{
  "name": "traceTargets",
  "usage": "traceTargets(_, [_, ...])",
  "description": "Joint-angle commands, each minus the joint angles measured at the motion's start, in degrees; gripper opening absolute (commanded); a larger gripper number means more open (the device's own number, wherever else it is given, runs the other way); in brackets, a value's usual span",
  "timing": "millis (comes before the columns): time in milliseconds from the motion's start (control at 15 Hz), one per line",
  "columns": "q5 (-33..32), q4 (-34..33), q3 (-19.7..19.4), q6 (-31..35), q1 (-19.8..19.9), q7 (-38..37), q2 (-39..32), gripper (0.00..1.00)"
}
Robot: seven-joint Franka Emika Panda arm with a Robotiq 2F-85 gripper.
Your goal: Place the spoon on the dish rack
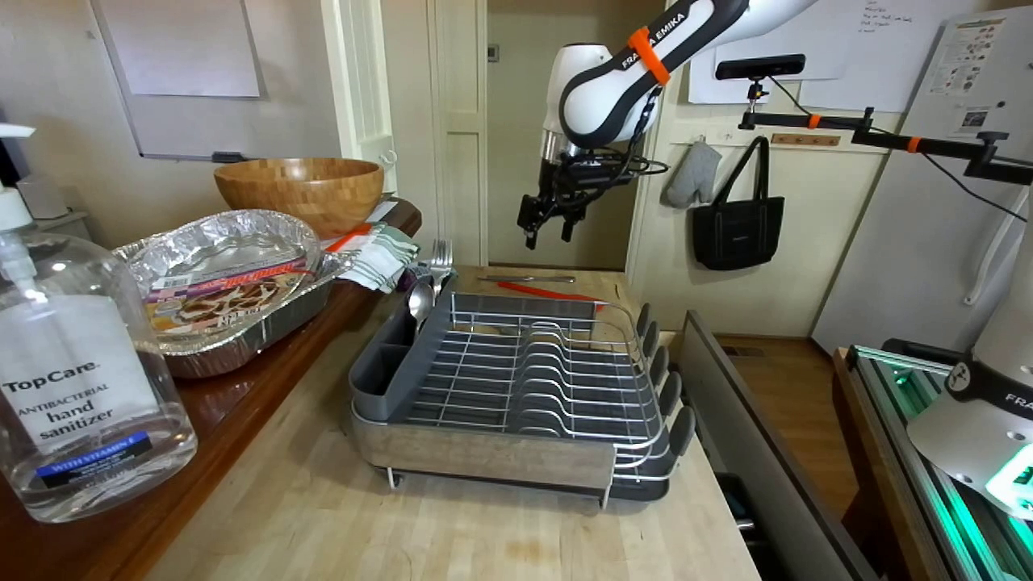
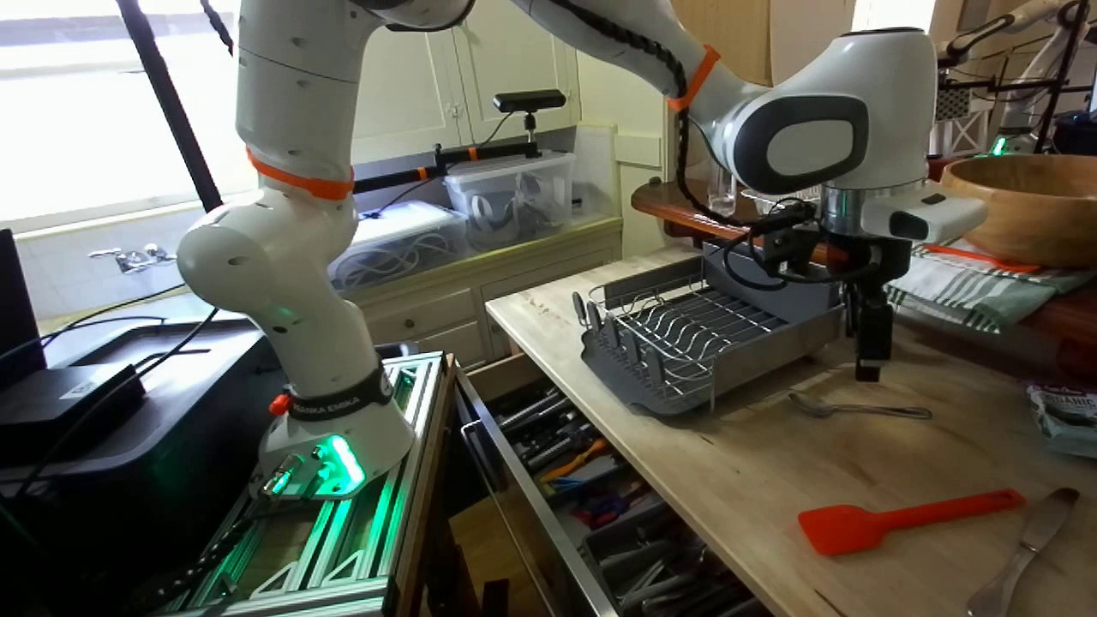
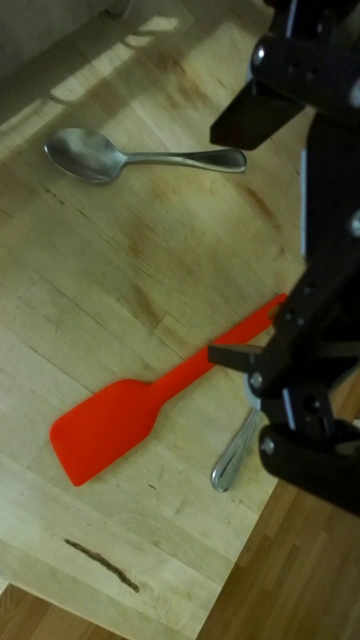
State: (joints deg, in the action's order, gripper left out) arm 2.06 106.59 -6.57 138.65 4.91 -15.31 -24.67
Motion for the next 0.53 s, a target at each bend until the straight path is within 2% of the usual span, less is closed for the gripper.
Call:
traceTargets(0, [0.22,-0.10,-0.36,-0.13,-0.26,0.18,0.09,1.00])
traceTargets(200, [0.22,-0.10,-0.36,-0.13,-0.26,0.18,0.18,1.00])
traceTargets(467, [0.80,-3.21,2.56,-1.38,-0.08,7.00,-4.39,1.00])
